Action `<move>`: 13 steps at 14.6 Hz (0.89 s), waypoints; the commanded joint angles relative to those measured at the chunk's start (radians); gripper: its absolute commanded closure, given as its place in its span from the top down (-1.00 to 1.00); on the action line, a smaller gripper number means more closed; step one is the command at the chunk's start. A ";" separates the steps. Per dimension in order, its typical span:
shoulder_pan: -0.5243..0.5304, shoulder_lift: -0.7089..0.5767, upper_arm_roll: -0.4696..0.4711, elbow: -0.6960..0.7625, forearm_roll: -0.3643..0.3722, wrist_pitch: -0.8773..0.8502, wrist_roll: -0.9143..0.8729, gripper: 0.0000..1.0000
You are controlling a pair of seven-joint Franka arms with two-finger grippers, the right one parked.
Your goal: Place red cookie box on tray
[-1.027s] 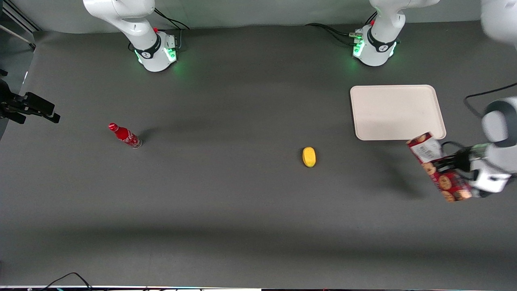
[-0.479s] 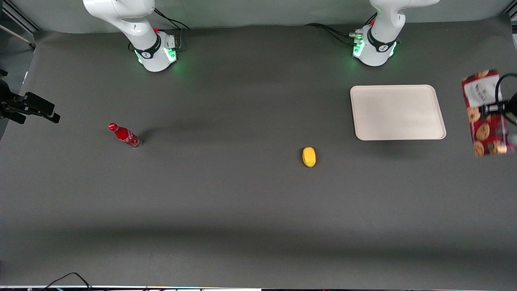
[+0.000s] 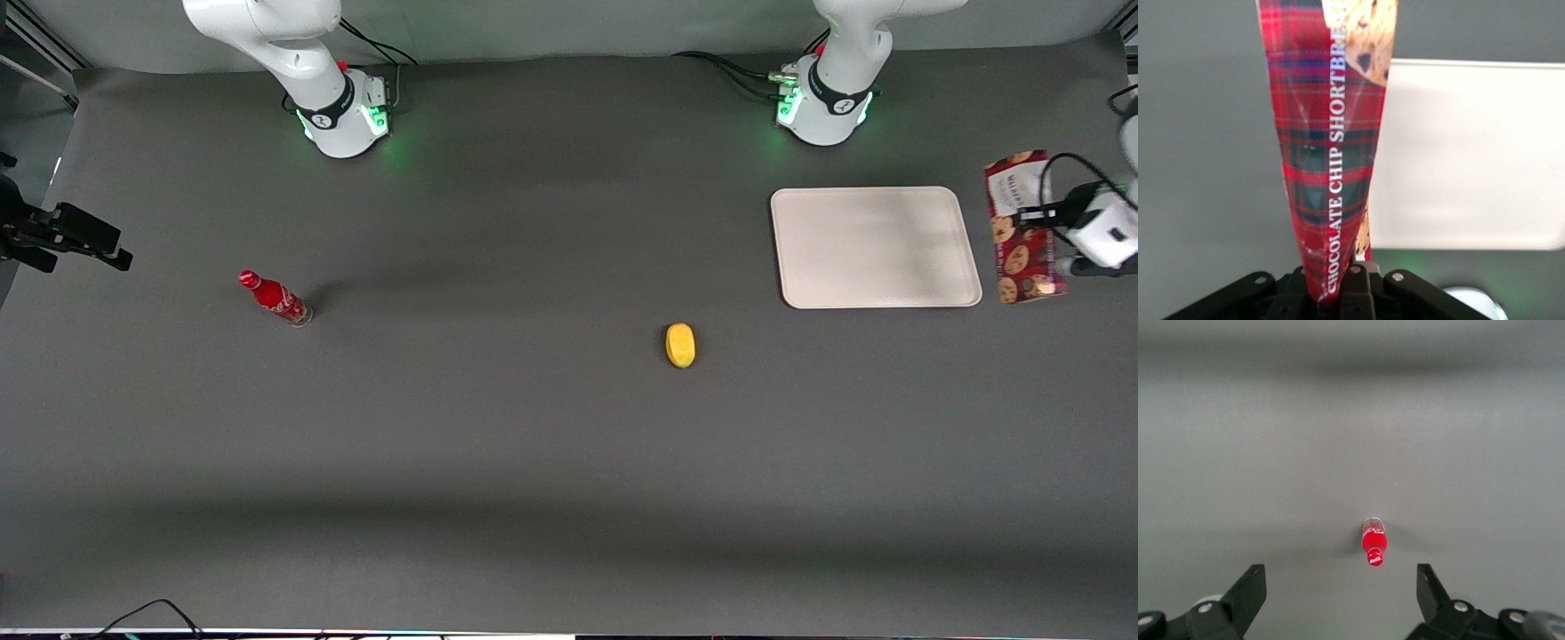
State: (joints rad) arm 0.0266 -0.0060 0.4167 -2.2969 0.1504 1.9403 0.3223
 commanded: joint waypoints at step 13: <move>-0.020 -0.052 0.096 -0.097 0.018 0.135 0.150 1.00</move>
State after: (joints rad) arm 0.0225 -0.0115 0.5413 -2.5639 0.1560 2.3158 0.4633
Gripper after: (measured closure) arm 0.295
